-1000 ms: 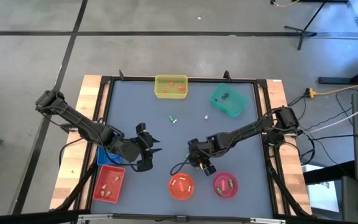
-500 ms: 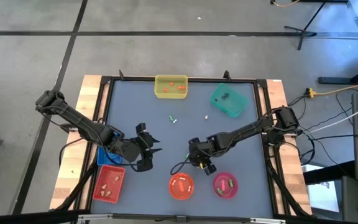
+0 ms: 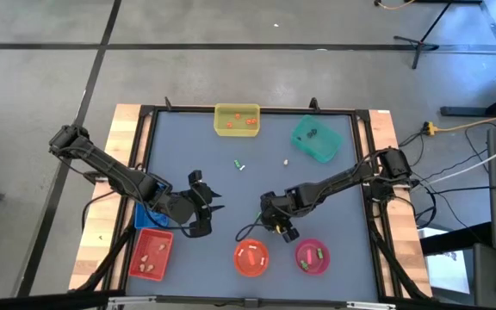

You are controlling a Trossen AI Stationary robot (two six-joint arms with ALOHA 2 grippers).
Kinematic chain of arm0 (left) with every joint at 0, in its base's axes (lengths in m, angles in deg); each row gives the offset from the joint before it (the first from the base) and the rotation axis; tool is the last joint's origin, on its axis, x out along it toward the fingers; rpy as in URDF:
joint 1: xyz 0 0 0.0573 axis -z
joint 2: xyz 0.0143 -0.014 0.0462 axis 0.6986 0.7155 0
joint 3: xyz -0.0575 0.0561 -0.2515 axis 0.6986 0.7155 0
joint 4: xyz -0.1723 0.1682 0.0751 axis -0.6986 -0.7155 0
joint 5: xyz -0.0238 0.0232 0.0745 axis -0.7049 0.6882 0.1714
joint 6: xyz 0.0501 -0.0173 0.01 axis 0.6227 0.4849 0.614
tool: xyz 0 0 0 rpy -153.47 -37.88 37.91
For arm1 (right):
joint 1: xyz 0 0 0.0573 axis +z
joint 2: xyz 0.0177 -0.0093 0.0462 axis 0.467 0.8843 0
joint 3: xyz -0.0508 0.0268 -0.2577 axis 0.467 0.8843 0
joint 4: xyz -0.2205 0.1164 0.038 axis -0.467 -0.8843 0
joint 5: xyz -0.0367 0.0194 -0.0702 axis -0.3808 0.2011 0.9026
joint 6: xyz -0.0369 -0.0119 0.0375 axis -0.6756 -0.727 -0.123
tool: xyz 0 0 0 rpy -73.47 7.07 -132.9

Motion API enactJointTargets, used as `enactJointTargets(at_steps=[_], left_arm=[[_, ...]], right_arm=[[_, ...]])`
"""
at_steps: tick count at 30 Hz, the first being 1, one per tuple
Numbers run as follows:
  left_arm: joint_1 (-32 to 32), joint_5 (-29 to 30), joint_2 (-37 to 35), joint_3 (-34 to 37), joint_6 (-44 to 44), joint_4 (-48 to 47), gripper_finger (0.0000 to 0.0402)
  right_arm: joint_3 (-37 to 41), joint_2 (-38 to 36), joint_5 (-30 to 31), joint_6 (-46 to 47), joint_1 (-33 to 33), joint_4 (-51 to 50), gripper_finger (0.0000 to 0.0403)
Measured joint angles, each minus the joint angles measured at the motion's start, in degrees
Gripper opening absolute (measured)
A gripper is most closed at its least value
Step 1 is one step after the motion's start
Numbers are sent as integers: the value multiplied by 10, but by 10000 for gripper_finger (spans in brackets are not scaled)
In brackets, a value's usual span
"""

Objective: Sort Halloween decoration
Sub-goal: Put the white bone toy into the orange bowl

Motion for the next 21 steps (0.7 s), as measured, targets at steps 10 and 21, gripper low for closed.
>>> enactJointTargets(at_steps=[10, 21], left_arm=[[0, 0, 0, 0, 0, -1, 139], [0, 0, 0, 0, 0, -1, 139]], right_arm=[[0, 0, 0, 0, 0, -2, 79], [1, 0, 0, 1, 0, 0, 28]])
